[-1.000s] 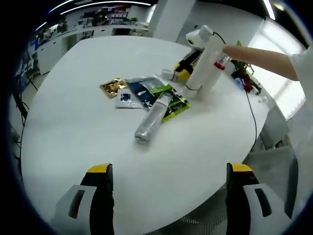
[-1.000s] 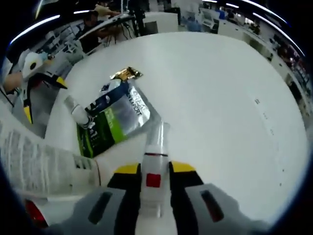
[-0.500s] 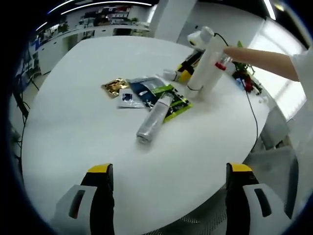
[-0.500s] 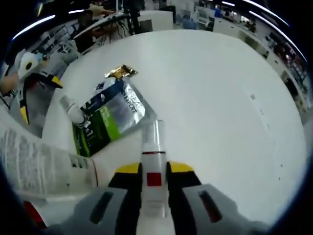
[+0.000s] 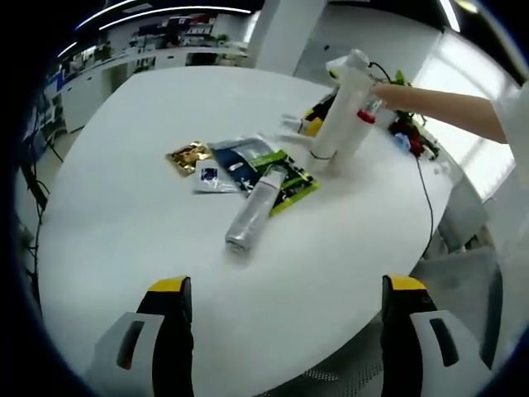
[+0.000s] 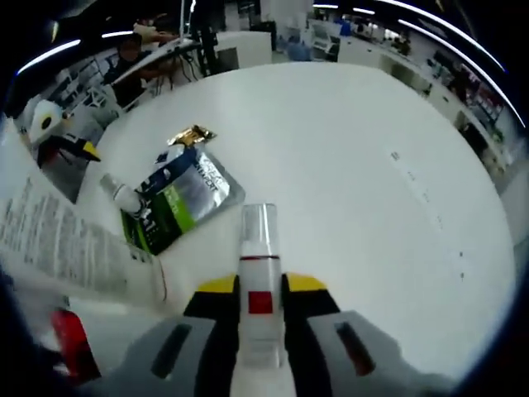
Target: Arrange the skincare products in the storage area until every visible bottle or jar stands upright without overlapping.
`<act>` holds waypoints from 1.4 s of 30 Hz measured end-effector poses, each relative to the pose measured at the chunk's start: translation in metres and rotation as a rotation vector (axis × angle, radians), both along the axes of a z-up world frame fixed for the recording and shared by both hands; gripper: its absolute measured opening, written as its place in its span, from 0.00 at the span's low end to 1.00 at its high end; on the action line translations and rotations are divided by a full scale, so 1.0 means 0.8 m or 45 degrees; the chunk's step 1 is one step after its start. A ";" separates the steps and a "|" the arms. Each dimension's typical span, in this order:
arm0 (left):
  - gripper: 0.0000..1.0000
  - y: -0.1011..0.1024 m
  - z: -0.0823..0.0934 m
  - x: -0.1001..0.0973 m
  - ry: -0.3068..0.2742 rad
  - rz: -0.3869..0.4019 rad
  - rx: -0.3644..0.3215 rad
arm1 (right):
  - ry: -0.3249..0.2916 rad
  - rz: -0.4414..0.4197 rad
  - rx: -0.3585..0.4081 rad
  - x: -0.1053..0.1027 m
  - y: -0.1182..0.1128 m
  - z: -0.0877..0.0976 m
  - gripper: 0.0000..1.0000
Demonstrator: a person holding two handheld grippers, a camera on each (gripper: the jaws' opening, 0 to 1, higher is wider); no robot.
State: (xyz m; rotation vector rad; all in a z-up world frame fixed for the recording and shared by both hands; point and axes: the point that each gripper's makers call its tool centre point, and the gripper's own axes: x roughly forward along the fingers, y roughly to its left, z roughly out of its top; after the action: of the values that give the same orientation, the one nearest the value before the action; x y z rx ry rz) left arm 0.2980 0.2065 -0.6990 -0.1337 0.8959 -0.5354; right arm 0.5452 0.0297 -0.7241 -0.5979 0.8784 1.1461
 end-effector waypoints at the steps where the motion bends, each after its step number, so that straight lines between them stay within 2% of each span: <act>1: 0.93 0.000 0.001 0.001 -0.004 -0.003 0.001 | -0.004 -0.007 0.001 0.000 -0.002 0.001 0.19; 11: 0.93 -0.002 0.009 0.001 -0.027 -0.026 0.004 | -0.041 -0.142 0.053 -0.004 -0.036 0.020 0.19; 21: 0.93 -0.005 0.022 0.000 -0.059 -0.049 0.008 | -0.044 -0.394 0.179 -0.013 -0.076 0.034 0.19; 28: 0.93 -0.011 0.031 -0.001 -0.080 -0.066 -0.001 | -0.060 -0.511 0.225 -0.040 -0.109 0.038 0.19; 33: 0.93 -0.018 0.037 -0.004 -0.090 -0.088 -0.011 | -0.061 -0.623 0.297 -0.065 -0.128 0.042 0.19; 42: 0.92 -0.027 0.052 -0.006 -0.111 -0.101 -0.056 | -0.077 -0.734 0.367 -0.111 -0.145 0.050 0.19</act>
State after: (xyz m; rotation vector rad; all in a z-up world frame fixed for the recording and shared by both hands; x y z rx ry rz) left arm 0.2933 0.1847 -0.6573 -0.1143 0.8068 -0.6308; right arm 0.4566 -0.0863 -0.6845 -0.1214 0.7473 0.7042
